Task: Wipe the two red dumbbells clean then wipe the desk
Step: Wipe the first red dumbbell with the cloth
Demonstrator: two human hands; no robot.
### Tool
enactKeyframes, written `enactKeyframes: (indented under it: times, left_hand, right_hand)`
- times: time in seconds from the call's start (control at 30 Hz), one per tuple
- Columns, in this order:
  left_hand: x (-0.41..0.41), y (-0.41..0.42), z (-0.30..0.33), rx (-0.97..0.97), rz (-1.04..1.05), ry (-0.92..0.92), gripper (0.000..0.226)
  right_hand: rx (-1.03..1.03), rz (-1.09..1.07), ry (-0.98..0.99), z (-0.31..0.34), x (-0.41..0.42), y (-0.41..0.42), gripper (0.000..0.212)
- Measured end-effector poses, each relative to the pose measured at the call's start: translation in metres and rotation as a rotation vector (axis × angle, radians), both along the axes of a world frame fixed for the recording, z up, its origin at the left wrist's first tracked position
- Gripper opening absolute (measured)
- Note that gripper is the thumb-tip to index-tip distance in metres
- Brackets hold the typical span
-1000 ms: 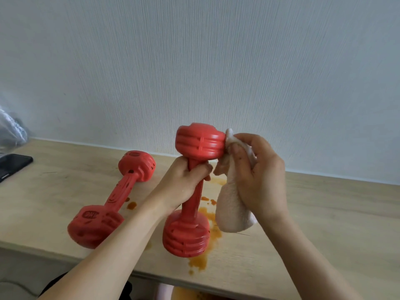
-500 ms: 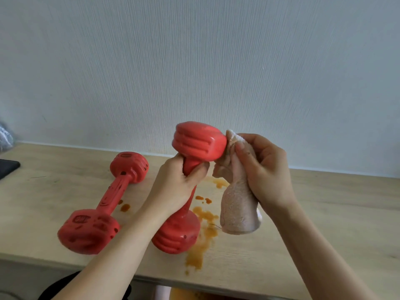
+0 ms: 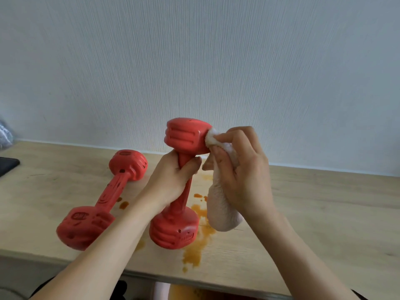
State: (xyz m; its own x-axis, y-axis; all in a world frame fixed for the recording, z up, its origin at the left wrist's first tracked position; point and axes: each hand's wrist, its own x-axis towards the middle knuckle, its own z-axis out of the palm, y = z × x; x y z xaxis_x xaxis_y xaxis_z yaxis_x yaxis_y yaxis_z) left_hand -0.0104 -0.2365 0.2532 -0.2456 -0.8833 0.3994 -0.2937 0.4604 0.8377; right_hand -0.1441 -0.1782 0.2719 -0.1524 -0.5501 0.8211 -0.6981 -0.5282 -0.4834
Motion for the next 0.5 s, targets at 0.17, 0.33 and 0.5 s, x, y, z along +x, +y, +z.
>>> enactKeyframes:
  times: [0.17, 0.33, 0.5]
  left_hand:
    - [0.0, 0.001, 0.001, 0.02, 0.018, -0.034, 0.05]
    - [-0.001, 0.003, 0.0, 0.028, 0.02, -0.026, 0.033]
    - [0.0, 0.008, -0.001, 0.034, -0.014, 0.037, 0.039]
  right_hand:
    - [-0.041, -0.005, 0.031, 0.003, 0.013, 0.004, 0.017]
    - [-0.076, 0.012, 0.052, 0.005, 0.014, 0.004, 0.015]
    - [0.081, -0.024, -0.084, -0.007, -0.005, -0.004, 0.009]
